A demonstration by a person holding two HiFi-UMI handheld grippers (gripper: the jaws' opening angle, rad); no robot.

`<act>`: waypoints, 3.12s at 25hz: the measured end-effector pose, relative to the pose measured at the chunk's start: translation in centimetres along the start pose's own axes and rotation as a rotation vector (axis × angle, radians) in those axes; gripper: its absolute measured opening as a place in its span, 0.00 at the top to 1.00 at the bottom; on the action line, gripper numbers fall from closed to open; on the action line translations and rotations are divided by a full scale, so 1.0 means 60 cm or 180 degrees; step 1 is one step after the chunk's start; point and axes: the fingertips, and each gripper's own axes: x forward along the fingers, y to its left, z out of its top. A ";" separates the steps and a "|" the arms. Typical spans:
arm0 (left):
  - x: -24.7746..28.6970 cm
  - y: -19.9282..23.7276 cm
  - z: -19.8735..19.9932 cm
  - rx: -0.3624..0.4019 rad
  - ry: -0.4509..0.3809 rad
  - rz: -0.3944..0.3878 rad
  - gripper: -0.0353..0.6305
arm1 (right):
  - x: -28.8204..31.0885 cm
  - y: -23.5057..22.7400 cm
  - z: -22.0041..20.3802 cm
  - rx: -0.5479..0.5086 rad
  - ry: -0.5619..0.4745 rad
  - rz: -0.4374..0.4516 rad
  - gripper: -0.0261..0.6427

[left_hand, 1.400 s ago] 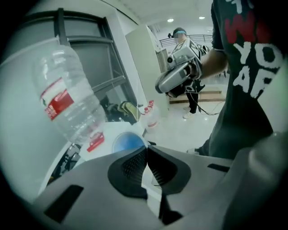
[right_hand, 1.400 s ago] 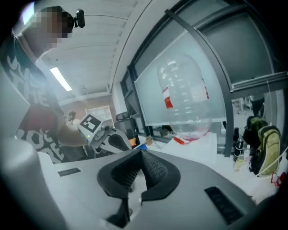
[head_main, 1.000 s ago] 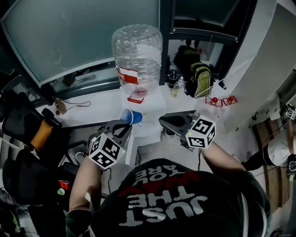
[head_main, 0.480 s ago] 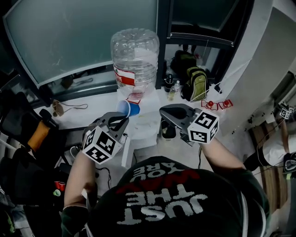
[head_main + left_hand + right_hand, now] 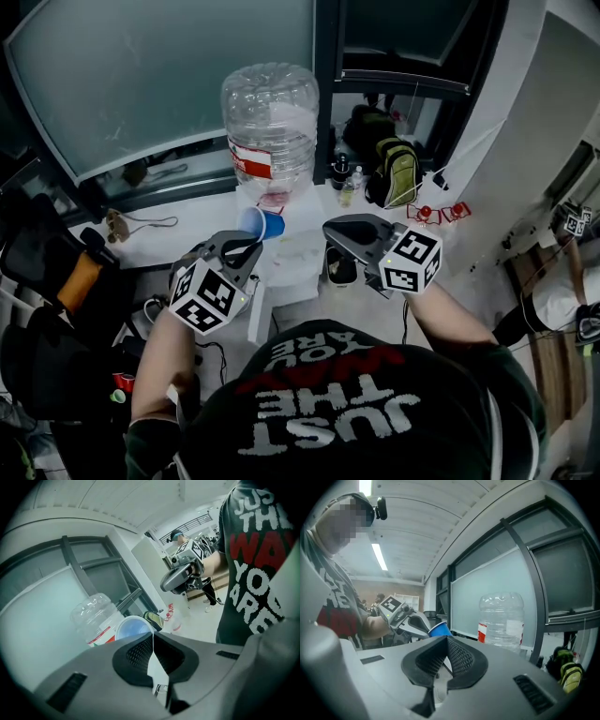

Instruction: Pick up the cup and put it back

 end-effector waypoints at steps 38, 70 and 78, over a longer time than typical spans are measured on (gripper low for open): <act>0.809 -0.698 -0.860 -0.0729 0.1932 -0.1461 0.92 | 0.044 -0.234 -1.087 0.1110 0.0777 -0.0311 0.91; 1.171 -0.642 -1.198 -0.0324 0.2466 -0.0582 0.87 | 0.055 -0.226 -1.434 0.1452 0.0915 -0.0093 0.91; 1.155 -0.635 -1.154 -0.0464 0.2281 -0.0319 0.67 | 0.046 -0.215 -1.419 0.1403 0.0895 -0.0096 0.91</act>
